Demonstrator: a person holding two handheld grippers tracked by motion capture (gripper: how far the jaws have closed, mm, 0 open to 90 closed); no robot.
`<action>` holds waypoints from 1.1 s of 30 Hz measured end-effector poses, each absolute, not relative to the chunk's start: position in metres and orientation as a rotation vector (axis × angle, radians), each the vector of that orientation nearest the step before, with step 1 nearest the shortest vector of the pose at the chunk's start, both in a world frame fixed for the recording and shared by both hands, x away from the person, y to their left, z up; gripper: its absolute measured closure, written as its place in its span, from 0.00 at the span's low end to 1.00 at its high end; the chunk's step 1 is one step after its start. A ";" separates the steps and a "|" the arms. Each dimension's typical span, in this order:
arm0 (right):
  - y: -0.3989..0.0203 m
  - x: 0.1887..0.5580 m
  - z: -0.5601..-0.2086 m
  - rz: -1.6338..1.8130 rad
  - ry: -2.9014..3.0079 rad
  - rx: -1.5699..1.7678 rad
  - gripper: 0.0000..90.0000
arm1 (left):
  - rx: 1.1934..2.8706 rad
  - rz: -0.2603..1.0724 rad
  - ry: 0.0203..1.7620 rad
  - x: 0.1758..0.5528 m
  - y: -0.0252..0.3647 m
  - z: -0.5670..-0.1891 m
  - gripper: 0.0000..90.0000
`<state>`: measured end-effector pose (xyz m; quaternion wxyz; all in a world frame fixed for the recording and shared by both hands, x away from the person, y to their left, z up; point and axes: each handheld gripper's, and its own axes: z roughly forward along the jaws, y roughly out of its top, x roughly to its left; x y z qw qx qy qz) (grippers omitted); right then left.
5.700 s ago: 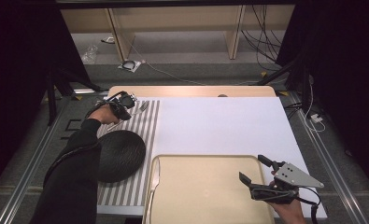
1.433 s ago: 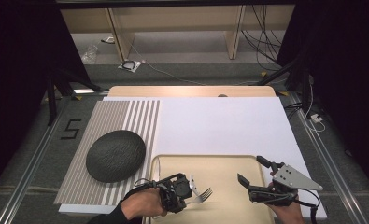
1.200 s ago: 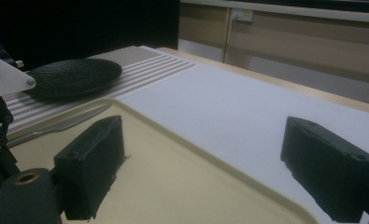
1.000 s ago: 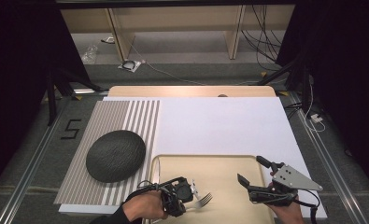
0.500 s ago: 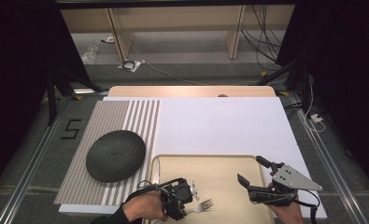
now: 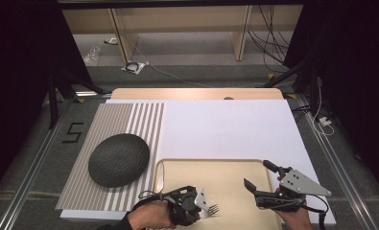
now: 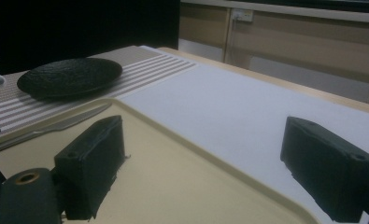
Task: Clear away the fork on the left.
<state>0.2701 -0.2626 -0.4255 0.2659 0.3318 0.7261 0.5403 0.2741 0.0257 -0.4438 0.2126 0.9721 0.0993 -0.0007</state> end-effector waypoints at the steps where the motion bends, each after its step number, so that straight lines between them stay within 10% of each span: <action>1: -0.263 0.270 -0.426 1.462 1.960 0.897 0.16 | 2.700 -0.004 0.268 0.273 0.025 -0.446 0.98; 33: -0.262 0.270 -0.426 1.462 1.963 0.893 0.16 | 2.728 0.013 0.325 0.282 0.028 -0.462 0.99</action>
